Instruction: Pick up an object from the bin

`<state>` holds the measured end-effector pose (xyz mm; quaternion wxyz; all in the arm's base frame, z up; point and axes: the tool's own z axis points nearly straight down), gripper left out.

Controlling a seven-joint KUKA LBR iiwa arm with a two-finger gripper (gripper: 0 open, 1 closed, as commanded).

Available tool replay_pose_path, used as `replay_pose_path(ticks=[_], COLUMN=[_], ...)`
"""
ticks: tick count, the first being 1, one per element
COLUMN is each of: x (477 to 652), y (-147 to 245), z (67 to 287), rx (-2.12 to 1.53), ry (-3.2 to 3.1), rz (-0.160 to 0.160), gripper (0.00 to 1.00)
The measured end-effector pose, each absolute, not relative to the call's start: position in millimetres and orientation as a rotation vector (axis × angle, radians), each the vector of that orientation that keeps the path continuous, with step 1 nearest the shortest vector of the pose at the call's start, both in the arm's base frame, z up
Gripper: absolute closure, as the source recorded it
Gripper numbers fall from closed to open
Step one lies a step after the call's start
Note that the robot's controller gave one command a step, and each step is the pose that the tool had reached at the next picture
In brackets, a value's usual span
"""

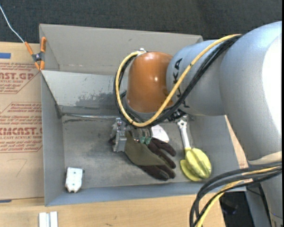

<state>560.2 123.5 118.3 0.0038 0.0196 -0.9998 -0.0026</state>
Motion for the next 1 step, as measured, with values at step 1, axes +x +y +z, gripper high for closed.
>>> replay_pose_path(ticks=[1], x=[559.6], y=[123.5], z=[138.5], rx=[0.062], ry=[-3.131], rz=[-0.007], gripper=[1.00])
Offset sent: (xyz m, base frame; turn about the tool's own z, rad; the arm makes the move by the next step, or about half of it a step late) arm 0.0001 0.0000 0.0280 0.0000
